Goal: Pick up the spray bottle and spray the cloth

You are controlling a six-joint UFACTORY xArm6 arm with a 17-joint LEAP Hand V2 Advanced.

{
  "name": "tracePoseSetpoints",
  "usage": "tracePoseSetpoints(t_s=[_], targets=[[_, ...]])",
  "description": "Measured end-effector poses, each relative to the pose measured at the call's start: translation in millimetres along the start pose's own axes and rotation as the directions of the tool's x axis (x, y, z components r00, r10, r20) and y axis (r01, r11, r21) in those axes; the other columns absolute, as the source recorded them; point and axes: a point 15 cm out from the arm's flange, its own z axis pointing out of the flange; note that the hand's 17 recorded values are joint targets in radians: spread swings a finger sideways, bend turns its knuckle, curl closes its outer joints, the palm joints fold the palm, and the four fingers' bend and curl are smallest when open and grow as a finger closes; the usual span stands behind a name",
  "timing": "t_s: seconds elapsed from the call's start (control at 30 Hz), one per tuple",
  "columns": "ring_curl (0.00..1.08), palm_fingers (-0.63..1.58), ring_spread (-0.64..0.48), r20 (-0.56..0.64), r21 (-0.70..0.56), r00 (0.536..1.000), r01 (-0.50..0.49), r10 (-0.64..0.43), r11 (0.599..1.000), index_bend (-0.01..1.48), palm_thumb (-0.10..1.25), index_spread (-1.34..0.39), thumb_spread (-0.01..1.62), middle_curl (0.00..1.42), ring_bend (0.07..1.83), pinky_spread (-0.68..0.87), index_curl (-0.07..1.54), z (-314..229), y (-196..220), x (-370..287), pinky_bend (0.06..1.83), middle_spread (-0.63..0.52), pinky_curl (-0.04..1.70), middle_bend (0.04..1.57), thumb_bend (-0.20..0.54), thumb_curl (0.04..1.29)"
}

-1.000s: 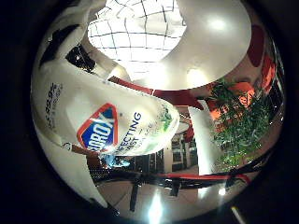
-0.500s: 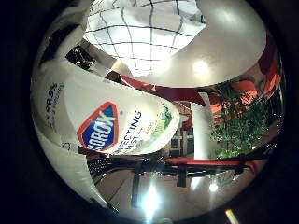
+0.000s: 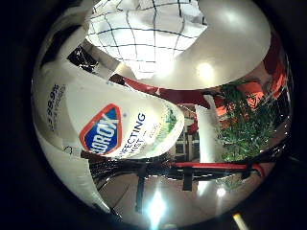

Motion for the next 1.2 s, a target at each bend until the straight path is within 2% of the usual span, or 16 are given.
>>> tracePoseSetpoints(t_s=[0.13,0.3,0.47,0.6,0.77,0.9,1.07,1.2], targets=[[0.79,1.12,-0.22,0.005,0.030,1.000,0.009,-0.009,0.999,1.20,1.01,-0.19,0.80,0.70,1.35,-0.15,0.77,-1.1,-6.0,2.0,1.02,-0.11,1.47,1.42,-0.016,0.88],[0.79,1.12,-0.22,0.056,0.126,0.994,0.083,-0.091,0.989,1.20,1.02,-0.19,0.80,0.70,1.34,-0.15,0.77,-9.7,-6.1,-23.1,1.02,-0.11,1.48,1.42,-0.016,0.88],[0.79,1.12,-0.22,0.116,0.318,0.967,0.180,-0.227,0.931,1.20,1.03,-0.19,0.80,0.70,1.34,-0.14,0.77,-31.4,9.2,-65.8,1.01,-0.11,1.49,1.42,-0.016,0.88],[0.79,1.12,-0.22,0.115,0.500,0.933,0.243,-0.342,0.831,1.20,1.03,-0.19,0.79,0.70,1.34,-0.14,0.78,-58.1,20.9,-99.1,1.01,-0.11,1.50,1.42,-0.017,0.88],[0.80,1.12,-0.22,0.123,0.689,0.859,0.286,-0.497,0.665,1.19,1.03,-0.19,0.78,0.70,1.34,-0.14,0.78,-95.2,36.1,-137.1,1.01,-0.11,1.50,1.42,-0.014,0.88],[0.80,1.12,-0.22,0.088,0.793,0.819,0.287,-0.567,0.537,1.19,1.04,-0.19,0.77,0.70,1.34,-0.14,0.78,-119.7,46.3,-153.2,1.01,-0.11,1.50,1.42,-0.016,0.88],[0.80,1.12,-0.22,0.090,0.851,0.747,0.285,-0.658,0.441,1.18,1.04,-0.19,0.77,0.70,1.34,-0.14,0.79,-124.9,41.6,-179.9,1.01,-0.11,1.51,1.42,-0.017,0.88],[0.80,1.12,-0.22,0.074,0.909,0.719,0.236,-0.691,0.343,1.18,1.04,-0.19,0.75,0.70,1.34,-0.14,0.78,-129.6,20.3,-196.8,1.01,-0.10,1.51,1.41,-0.018,0.88]])
